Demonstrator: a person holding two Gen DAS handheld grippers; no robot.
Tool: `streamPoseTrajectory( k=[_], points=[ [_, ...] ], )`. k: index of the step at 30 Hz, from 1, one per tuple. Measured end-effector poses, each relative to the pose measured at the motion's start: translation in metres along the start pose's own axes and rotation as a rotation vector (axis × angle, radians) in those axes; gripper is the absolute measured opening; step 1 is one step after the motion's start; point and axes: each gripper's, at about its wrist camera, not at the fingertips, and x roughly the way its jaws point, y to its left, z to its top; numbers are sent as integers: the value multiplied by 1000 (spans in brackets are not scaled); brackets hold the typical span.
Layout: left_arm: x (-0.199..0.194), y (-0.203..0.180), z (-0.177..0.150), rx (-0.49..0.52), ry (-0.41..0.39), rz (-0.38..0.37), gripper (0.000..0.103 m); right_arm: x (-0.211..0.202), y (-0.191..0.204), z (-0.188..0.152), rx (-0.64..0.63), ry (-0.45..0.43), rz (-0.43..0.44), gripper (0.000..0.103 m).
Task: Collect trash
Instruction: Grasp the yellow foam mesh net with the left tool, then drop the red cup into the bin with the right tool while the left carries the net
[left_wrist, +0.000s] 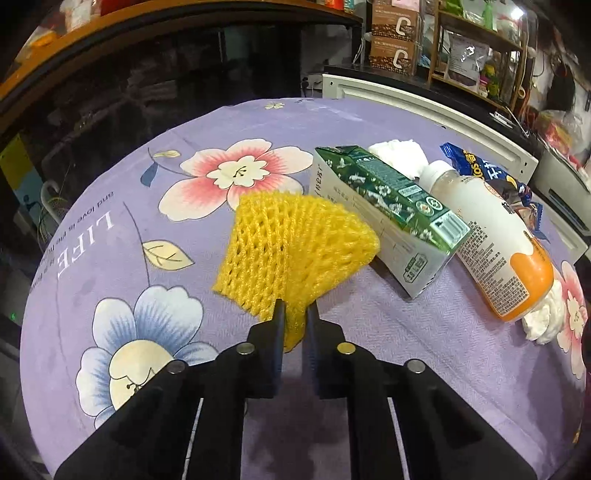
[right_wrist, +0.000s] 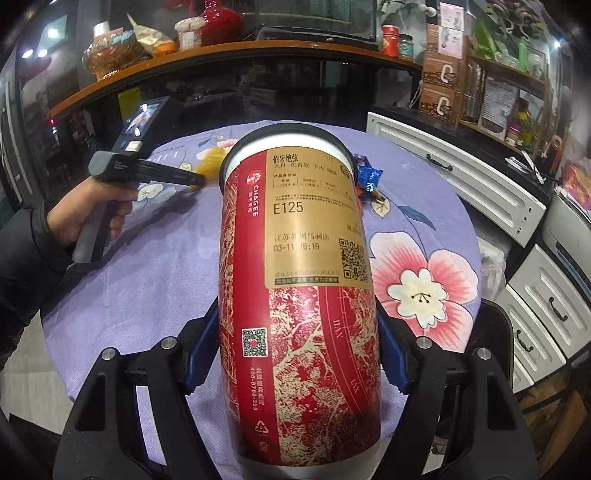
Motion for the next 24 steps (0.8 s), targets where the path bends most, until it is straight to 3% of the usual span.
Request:
streamPoseTrajectory(
  k=[5,12,18,24],
  points=[
    [-15,2,-11,-28,-26,-18,11,-7,-6,-8,25,-24,-5,73],
    [-61,-22,-37,6,-107,-72,10,-24,-24,-25,77,-48,-37,73],
    [-105,-62,-51,50,-187,-163,10,-47,-54,-45,153,-83,-88,73],
    [-137,-128,-58,129,-237,-305,10,-66,-104,-69,243,-90,-180,73]
  ],
)
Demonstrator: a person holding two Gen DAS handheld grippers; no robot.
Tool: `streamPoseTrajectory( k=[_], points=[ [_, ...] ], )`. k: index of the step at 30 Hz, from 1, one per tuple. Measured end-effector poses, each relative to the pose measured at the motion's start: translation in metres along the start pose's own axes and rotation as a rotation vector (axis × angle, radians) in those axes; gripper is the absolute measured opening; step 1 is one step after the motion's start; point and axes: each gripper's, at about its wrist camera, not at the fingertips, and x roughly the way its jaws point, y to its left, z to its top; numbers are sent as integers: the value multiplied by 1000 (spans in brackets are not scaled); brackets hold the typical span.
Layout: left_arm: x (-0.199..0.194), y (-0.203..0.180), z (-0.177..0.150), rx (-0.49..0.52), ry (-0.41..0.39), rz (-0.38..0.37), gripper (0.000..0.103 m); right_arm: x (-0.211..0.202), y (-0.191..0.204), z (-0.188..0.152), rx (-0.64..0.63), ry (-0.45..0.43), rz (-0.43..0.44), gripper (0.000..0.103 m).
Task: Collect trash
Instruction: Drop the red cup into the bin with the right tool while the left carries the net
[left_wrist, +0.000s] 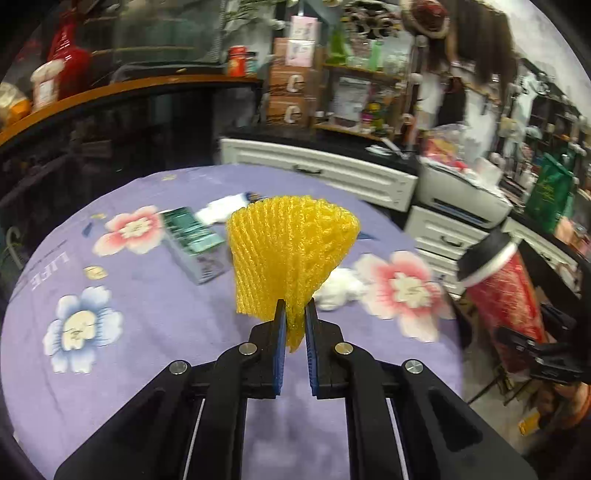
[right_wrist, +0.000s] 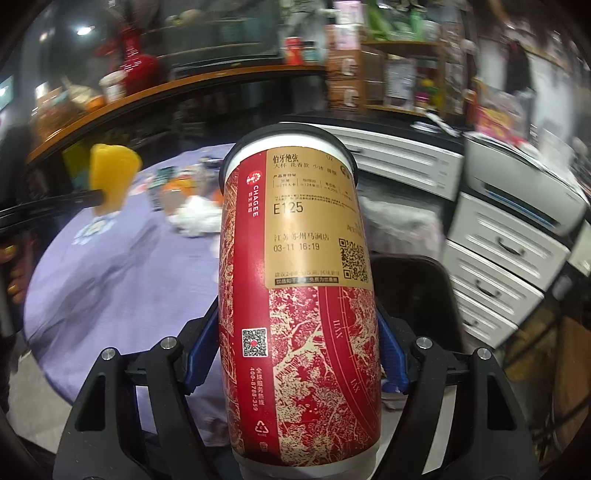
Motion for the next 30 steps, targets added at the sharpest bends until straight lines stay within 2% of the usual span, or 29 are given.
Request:
streamPoseTrajectory(
  k=[8,14,17,22,30],
  points=[
    [32,-87,14,70,23,-185,10,39,-85,-25,120,102,-153,74],
    [64,-157,11,109,66,-295,10,96,-131,-41,219,203,-171,74],
    [80,-183,8,136,90,-308,10,130,-146,-48,246,246,-176,74],
    [98,-205,4,140,124,-331,10,172,-161,-56,297,300,-173,74],
    [119,-228,-6,170,171,-346,10,211,-173,-67,305,361,-191,75]
  ],
)
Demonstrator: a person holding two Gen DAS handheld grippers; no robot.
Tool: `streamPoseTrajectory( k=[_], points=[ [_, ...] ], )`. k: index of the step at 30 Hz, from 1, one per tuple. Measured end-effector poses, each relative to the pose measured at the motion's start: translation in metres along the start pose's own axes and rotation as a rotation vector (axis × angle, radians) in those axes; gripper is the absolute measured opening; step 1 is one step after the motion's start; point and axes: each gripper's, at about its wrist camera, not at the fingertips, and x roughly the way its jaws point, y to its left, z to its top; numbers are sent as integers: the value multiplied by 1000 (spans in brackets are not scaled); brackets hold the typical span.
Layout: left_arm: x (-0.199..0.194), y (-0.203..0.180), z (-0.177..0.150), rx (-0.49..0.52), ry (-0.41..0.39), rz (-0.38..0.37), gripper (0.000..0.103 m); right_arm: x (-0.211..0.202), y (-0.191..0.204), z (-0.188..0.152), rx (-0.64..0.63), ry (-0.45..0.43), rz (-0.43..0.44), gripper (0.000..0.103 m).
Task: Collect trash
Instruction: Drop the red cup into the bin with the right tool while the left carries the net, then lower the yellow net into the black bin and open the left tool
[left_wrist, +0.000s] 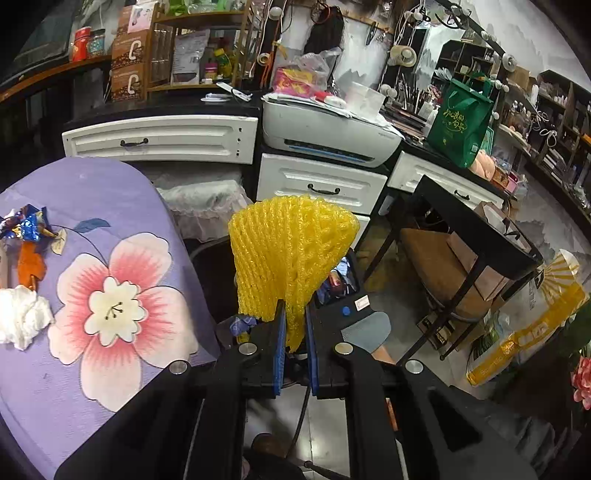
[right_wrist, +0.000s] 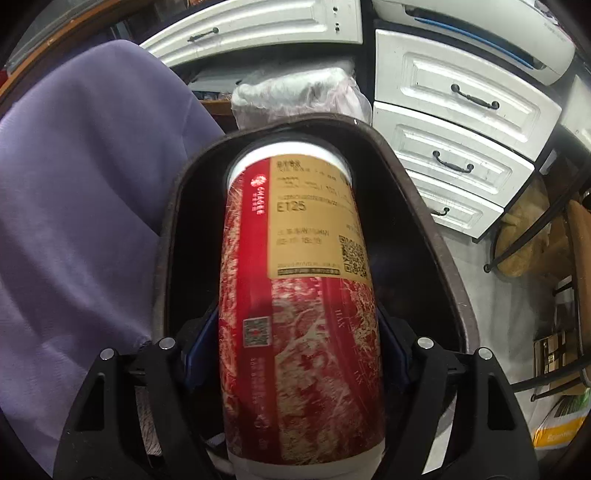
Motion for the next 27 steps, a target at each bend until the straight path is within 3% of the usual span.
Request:
streamPoseTrajectory(
  k=[4,6,11,15,18,27],
  points=[
    [15,-1,-4,0,31,8,10,-1,0,-3,-9,-8,-11,75],
    [21,-1,-5,2,43,14,10,-11,0,-5,-18,-37,-5,81],
    [42,-1,-8,-6,87,11,10,-39,-4,-12,-40,-102,-32,82],
    [64,-1,-8,-11,129,13,10,-68,-17,-29,-43,-142,-83,82],
    [89,-4,-10,-11,177,14,10,-92,-30,-48,-19,-171,-75,82],
    [139,-13,-23,15,268,63,10,-121,-65,-86,19,-175,-186,82]
  ],
)
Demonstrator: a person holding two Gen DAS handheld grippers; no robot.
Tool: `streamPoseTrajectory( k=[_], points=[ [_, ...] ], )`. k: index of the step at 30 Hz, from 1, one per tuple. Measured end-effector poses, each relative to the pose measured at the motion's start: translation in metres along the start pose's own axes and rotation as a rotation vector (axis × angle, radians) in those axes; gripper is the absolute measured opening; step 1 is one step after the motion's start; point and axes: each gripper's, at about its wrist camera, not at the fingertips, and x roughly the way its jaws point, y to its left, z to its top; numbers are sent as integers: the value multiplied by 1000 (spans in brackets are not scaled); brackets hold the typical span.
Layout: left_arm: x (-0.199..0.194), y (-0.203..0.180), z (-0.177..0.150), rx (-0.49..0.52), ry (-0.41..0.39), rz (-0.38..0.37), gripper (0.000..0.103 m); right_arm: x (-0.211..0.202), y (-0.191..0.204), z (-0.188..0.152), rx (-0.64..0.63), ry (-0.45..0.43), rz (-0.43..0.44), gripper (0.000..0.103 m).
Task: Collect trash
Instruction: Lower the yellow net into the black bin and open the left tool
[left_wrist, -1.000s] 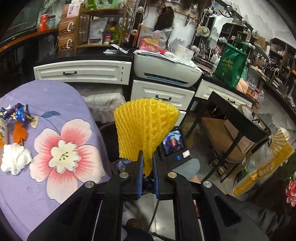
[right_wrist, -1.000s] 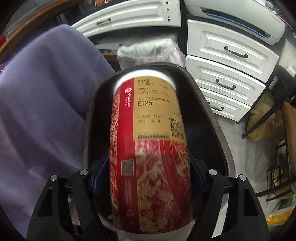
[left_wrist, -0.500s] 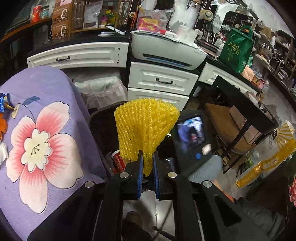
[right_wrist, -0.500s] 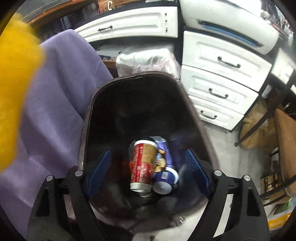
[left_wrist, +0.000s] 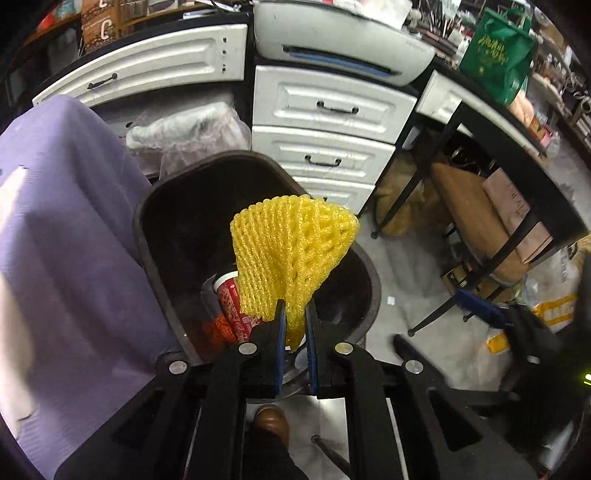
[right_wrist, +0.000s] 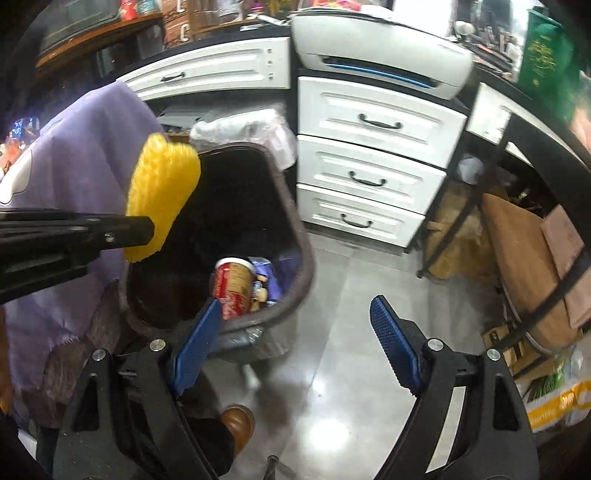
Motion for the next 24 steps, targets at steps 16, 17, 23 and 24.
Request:
streamPoseTrajectory(
  k=[16,17,23,24],
  points=[
    [43,-7,2,17,84,57,51,-24,-15,-16,16,-29,-8,82],
    [40,-7,1,20,71,57,54,-25,-15,-16,16,-31,-13,82],
    [10,-16,3,45,-8,62,63,-27,-20,-19,47,-37,-32,82],
    [3,-18,2,47,-28,61,65,-28,-20,-20,51,-38,-32,82]
  ],
)
